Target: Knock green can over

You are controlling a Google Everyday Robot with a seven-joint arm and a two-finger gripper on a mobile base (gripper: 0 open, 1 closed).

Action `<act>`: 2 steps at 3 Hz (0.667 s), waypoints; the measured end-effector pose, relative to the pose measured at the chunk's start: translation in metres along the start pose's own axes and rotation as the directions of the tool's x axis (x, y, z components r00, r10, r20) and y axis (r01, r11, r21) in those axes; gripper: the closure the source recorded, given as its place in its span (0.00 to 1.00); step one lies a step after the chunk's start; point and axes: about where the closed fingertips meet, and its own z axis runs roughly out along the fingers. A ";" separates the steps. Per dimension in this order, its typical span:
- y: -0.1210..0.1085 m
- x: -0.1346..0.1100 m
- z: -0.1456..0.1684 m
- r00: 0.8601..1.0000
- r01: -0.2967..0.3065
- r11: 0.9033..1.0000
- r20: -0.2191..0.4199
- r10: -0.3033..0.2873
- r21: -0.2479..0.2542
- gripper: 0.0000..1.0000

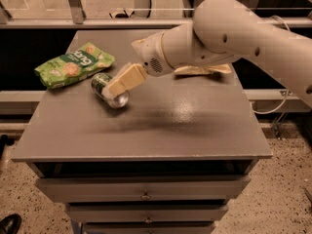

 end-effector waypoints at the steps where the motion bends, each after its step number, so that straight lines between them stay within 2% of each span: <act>1: -0.014 0.012 -0.024 0.999 0.021 1.000 -0.027 -0.020 0.021 0.00; 2: -0.026 0.031 -0.071 0.996 0.063 0.997 -0.058 -0.061 0.036 0.00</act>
Offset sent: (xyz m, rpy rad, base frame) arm -0.0113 -0.1619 0.0139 -0.1427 -0.0909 0.0024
